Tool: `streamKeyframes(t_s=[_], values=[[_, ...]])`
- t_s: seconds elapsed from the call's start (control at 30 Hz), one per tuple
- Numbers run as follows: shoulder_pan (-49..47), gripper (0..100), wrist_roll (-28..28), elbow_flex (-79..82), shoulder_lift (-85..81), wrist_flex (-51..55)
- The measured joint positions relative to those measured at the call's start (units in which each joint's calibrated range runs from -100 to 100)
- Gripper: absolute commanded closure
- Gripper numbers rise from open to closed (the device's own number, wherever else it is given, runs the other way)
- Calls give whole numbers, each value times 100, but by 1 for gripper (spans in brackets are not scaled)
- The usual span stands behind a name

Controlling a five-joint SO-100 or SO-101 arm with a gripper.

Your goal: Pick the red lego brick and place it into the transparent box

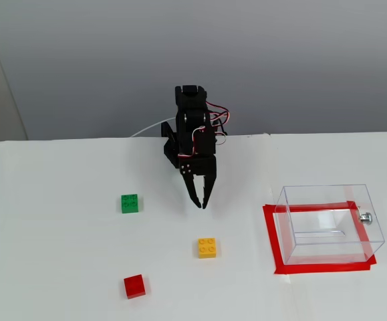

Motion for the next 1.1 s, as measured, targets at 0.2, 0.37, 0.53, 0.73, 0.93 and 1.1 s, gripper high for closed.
streamKeyframes(t_s=[0.2,0.37,0.53,0.73,0.93,1.1], values=[[0,99,20,-1130,795,0],[288,99,24,-2259,2266,-17],[684,99,24,-3372,3603,-17],[1004,99,24,-4484,4744,-17],[1229,98,24,-5287,5615,-17],[1496,99,337,-5914,6393,-9]])
